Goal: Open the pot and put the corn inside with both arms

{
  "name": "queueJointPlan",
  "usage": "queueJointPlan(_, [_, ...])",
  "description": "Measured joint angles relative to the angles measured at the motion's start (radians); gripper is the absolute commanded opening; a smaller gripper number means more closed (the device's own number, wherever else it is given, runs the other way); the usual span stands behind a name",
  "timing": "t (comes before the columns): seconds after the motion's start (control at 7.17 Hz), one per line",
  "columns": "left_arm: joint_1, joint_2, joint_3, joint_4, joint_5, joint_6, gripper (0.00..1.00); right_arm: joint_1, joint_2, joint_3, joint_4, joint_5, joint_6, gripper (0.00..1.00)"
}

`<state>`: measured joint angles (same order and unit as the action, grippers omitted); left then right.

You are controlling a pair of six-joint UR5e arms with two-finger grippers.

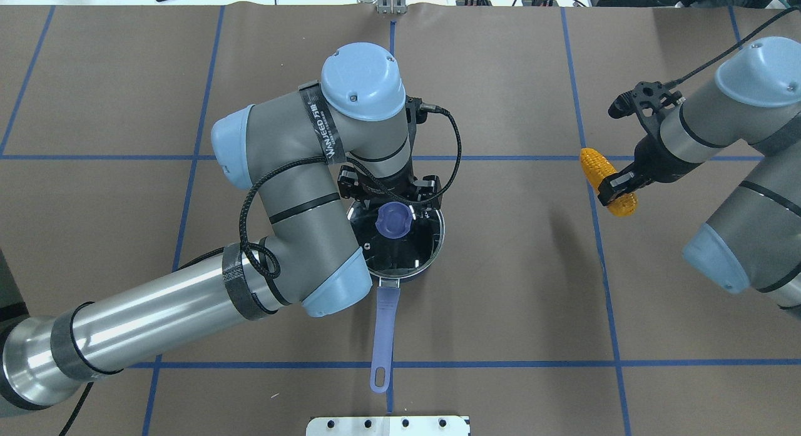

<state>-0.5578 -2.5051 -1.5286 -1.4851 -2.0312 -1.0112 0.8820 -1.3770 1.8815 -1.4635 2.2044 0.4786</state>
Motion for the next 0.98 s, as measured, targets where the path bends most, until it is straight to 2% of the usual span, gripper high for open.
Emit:
queueJointPlan(0.56, [0.017, 0.013, -0.002, -0.001, 0.0, -0.011, 0.94, 0.0, -0.001, -0.002, 0.0, 0.0, 0.0, 0.41])
queueJointPlan(0.84, [0.026, 0.014, -0.002, 0.0, 0.0, -0.013, 0.74, 0.001, -0.001, -0.002, 0.0, 0.0, 0.0, 0.41])
queueJointPlan(0.98, [0.027, 0.014, -0.003, 0.0, -0.001, -0.015, 0.7, 0.001, -0.002, -0.002, 0.0, 0.0, 0.0, 0.41])
